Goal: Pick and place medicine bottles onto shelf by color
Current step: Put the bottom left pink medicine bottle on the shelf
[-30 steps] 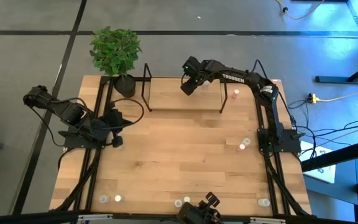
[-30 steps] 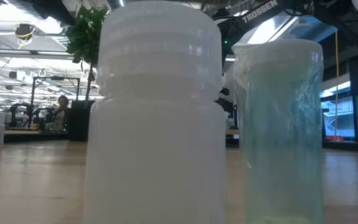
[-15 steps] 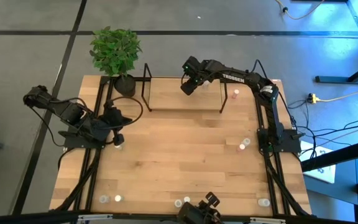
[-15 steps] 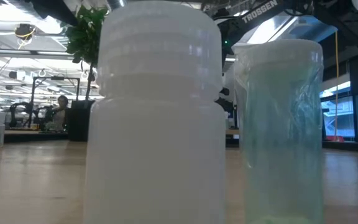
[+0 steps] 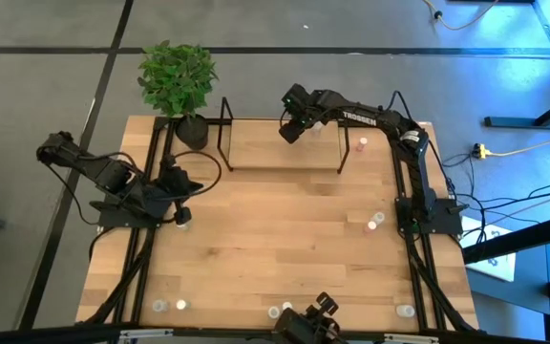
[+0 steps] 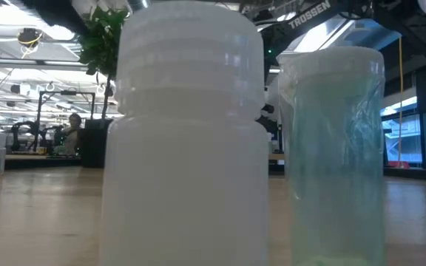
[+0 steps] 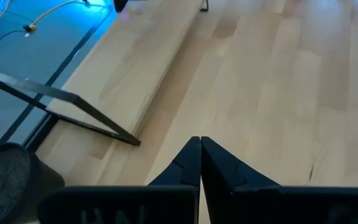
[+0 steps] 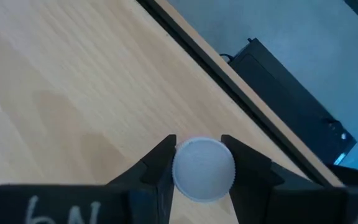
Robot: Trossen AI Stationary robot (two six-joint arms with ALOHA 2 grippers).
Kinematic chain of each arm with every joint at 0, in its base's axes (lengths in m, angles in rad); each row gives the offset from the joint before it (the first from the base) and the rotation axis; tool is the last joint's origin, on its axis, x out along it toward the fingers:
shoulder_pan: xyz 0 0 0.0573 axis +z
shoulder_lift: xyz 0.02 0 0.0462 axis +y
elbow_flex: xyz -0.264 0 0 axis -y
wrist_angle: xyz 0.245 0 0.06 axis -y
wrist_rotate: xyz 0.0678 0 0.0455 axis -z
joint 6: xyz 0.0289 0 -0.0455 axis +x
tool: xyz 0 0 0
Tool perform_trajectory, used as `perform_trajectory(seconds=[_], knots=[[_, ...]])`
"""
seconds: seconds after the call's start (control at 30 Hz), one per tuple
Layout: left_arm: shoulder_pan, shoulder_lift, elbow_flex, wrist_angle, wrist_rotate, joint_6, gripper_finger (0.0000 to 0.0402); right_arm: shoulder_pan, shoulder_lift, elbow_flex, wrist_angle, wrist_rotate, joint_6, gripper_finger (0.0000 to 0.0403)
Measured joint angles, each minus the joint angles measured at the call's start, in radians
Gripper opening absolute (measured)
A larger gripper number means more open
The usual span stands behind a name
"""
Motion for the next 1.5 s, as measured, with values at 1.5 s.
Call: perform_trajectory(seconds=[1.5], knots=[[0.0,-0.004,-0.056,0.131,-0.023,0.063,0.0,-0.024,-0.002,-0.076,0.082,-0.083,0.051,0.0123]])
